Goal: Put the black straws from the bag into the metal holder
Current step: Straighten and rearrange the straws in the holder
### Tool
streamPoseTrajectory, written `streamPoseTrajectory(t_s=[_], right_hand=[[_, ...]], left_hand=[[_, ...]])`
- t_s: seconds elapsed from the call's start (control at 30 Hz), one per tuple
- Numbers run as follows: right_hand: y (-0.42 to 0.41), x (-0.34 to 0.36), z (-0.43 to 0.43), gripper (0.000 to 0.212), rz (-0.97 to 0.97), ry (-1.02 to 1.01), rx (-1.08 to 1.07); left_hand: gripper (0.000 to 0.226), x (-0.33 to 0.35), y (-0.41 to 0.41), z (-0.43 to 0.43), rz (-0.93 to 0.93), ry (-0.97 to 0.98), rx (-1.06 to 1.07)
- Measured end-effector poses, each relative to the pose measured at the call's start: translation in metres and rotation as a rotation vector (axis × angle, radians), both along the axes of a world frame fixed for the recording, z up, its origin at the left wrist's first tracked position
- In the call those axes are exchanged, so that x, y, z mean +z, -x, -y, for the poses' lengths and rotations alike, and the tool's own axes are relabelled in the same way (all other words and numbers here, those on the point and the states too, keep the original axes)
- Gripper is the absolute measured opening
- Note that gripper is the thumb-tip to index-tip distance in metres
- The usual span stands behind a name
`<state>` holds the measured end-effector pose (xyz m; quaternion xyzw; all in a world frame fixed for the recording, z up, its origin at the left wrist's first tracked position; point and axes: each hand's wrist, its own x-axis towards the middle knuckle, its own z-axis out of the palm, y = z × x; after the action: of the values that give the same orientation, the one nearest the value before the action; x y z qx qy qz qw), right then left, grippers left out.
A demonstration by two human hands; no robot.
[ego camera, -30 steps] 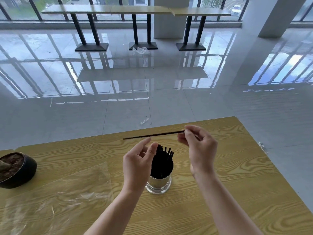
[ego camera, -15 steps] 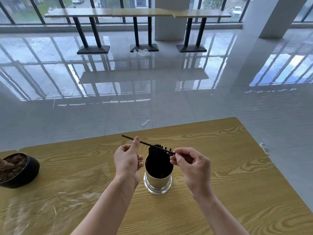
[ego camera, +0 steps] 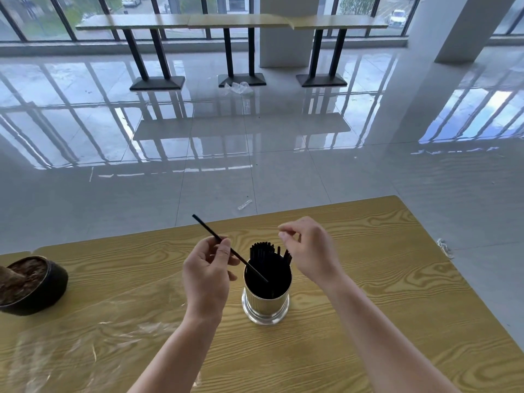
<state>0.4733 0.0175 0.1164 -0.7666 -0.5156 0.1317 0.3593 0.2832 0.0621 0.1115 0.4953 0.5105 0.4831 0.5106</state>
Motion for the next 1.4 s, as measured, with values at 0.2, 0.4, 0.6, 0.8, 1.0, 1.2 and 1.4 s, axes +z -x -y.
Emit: streamPoseTrajectory(t_s=[0.2, 0.4, 0.6, 0.8, 1.0, 1.2, 1.4], right_hand=[[-0.003, 0.0, -0.033, 0.03, 0.066, 0.476, 0.096], [-0.002, -0.001, -0.035, 0.018, 0.013, 0.462, 0.117], [-0.003, -0.001, -0.037, 0.016, -0.006, 0.451, 0.188], [-0.001, -0.006, -0.038, 0.013, 0.005, 0.248, 0.102], [-0.013, 0.019, -0.024, 0.013, -0.284, -0.395, -0.158], [-0.019, 0.035, 0.006, 0.017, -0.592, -0.79, -0.324], [0.019, -0.004, 0.035, 0.01, -1.229, -0.61, -0.515]], left_hand=[[0.014, -0.015, -0.01, 0.01, -0.207, -0.145, -0.069], [0.013, -0.027, -0.013, 0.013, -0.293, -0.143, -0.094], [0.004, -0.032, -0.017, 0.014, -0.432, -0.197, -0.122], [0.003, -0.039, -0.019, 0.013, -0.633, -0.236, -0.143], [0.011, -0.043, -0.019, 0.012, -0.736, -0.26, -0.156], [0.017, -0.035, -0.018, 0.011, -0.621, -0.209, -0.107], [0.011, -0.008, -0.021, 0.027, -0.15, -0.096, -0.251]])
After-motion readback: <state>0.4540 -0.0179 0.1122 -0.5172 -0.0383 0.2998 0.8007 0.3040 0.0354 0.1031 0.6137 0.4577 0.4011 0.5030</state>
